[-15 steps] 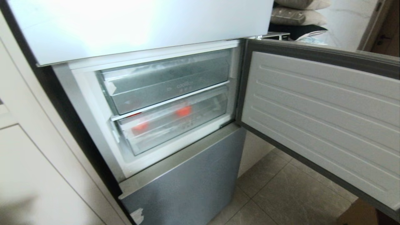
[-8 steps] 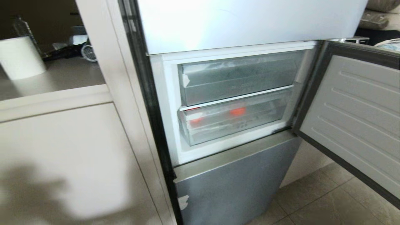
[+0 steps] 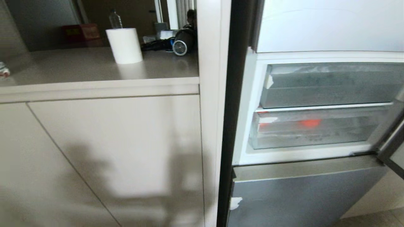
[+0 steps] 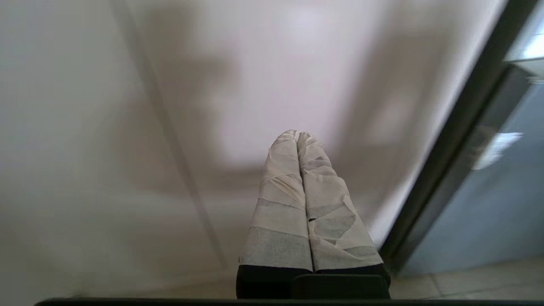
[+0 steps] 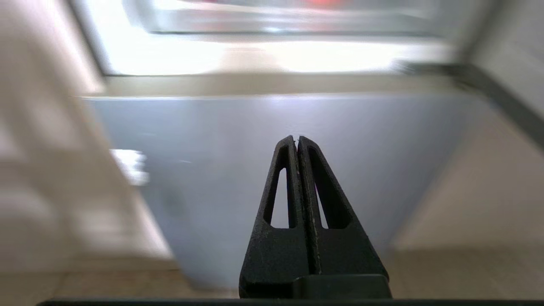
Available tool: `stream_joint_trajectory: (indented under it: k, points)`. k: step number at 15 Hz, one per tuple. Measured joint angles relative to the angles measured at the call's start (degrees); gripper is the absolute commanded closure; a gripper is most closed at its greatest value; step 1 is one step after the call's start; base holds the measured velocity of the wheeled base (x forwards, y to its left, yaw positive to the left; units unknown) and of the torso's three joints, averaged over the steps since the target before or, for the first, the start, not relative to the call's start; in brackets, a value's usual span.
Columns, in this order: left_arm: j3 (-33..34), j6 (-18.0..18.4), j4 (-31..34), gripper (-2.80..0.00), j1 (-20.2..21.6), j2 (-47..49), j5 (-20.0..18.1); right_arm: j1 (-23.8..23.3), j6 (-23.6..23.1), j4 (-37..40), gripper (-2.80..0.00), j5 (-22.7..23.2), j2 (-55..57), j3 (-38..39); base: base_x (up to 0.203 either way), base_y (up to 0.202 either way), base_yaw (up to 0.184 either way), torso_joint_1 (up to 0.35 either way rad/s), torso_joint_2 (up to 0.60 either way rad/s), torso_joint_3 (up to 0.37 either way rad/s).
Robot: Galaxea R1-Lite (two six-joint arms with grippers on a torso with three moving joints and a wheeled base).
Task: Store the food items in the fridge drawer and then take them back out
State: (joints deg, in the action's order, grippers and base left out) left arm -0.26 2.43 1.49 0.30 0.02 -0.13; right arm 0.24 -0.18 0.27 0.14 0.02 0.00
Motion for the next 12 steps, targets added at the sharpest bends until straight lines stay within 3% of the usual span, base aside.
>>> stream_joint_trajectory:
  k: [5,12]
  points:
    - [0.02,0.00,0.00,0.00,0.00,0.00,0.02,0.00,-0.23,-0.02,0.00,0.02,0.00,0.00,0.001,-0.008,0.153,0.004,0.00,0.002]
    - [0.00,0.00,-0.01,0.00,0.00,0.00,0.02,-0.06,-1.29,0.96,0.00,0.04,0.28,-2.77,0.000,0.000,0.009,0.000,0.00,0.000]
